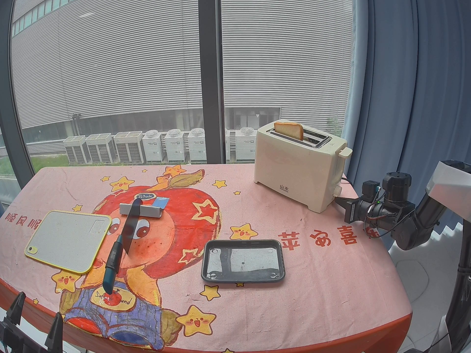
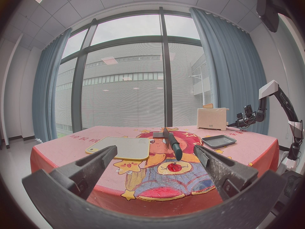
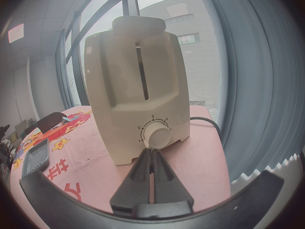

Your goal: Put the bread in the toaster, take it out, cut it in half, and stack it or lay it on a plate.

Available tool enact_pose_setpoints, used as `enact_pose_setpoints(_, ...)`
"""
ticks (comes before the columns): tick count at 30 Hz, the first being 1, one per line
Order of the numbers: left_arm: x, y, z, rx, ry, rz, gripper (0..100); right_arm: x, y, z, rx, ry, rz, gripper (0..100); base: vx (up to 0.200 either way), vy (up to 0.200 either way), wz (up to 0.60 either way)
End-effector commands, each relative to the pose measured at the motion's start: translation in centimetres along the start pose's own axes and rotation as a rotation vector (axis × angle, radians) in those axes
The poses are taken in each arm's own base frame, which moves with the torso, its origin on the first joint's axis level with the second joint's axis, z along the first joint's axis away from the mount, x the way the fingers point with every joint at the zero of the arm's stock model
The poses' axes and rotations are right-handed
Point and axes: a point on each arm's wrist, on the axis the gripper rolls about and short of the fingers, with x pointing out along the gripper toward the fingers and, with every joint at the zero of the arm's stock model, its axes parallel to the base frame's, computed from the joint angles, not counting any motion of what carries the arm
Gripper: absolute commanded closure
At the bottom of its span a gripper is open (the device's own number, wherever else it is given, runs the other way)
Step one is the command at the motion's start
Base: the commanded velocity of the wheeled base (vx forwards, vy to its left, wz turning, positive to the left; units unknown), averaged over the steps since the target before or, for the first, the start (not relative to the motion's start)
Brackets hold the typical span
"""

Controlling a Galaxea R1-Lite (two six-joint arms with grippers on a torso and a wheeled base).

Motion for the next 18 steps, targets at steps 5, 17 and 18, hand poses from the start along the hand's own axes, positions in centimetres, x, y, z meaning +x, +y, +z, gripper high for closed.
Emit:
enact_pose_setpoints(5, 0.0, 0.0, -0.48, 0.0, 0.0, 0.0, 0, -0.1, 0.23, 0.13, -0.003, -0.003, 0.004, 100, 0.0, 0.0, 0.0)
enact_pose_setpoints(17, 0.0, 0.0, -0.48, 0.0, 0.0, 0.0, 0, -0.23, 0.41, 0.43, -0.007, -0.013, 0.006, 100, 0.0, 0.0, 0.0)
enact_pose_setpoints(18, 0.0, 0.0, -0.48, 0.0, 0.0, 0.0, 0, -0.23, 0.41, 0.43, -0.007, -0.013, 0.006, 100, 0.0, 0.0, 0.0)
